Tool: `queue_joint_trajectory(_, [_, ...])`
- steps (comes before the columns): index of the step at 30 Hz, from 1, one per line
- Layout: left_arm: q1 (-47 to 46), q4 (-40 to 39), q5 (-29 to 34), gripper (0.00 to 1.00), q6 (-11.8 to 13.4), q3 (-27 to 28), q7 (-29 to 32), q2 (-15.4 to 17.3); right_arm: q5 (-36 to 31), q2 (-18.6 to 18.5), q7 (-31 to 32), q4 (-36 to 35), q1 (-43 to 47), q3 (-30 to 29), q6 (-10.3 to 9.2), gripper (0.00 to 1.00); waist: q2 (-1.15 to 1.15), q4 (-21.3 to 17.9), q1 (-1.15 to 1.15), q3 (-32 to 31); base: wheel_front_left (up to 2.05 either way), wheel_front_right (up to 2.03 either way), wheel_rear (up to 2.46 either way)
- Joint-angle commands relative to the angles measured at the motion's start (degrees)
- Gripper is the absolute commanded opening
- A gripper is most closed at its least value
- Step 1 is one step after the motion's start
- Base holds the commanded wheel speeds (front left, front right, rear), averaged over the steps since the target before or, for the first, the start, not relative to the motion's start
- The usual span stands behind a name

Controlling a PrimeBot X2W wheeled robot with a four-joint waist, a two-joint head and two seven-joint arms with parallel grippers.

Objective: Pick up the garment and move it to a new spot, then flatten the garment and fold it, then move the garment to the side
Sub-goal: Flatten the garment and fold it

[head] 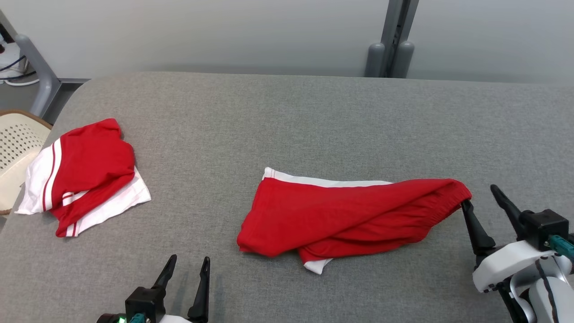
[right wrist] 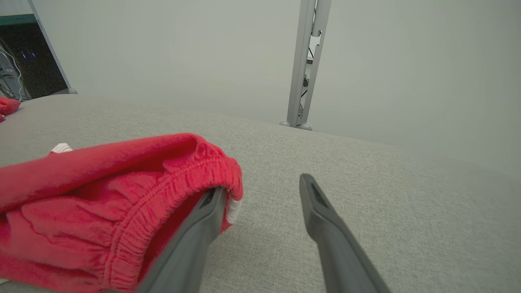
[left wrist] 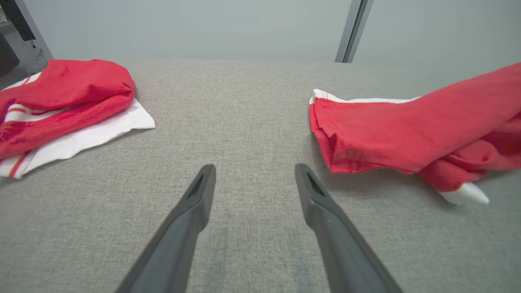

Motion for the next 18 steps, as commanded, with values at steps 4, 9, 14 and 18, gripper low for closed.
queue_joint_trajectory(4, [-0.7, 0.0, 0.3, 1.00, 0.1, 0.5, 0.0, 0.2, -2.2, 1.0, 0.0, 0.0, -0.5, -4.6, 0.00, 1.00, 0.00, -1.7, 0.00, -0.6, 0.00, 0.00, 0.00])
queue_joint_trajectory(9, [-0.5, -0.6, 0.2, 1.00, 0.3, 1.4, 0.0, 0.2, -3.6, 4.2, 0.0, -5.2, 0.9, -9.7, 0.00, 1.00, 0.00, -4.0, 0.00, -2.4, 0.00, 0.00, 0.00])
queue_joint_trajectory(14, [-0.2, -0.8, 0.4, 1.00, 0.6, 2.3, 0.0, 0.3, -5.2, 6.9, 0.0, -9.9, 3.4, -11.3, 0.00, 1.00, 0.00, -6.7, 0.00, -4.1, 0.00, 0.00, 0.00])
queue_joint_trajectory(18, [-0.2, -0.9, 0.4, 1.00, 0.8, 2.3, 0.0, 0.2, -6.2, 7.5, 0.0, -4.6, 5.1, -11.8, 0.00, 1.00, 0.00, -8.4, 0.00, -5.0, 0.00, 0.00, 0.00])
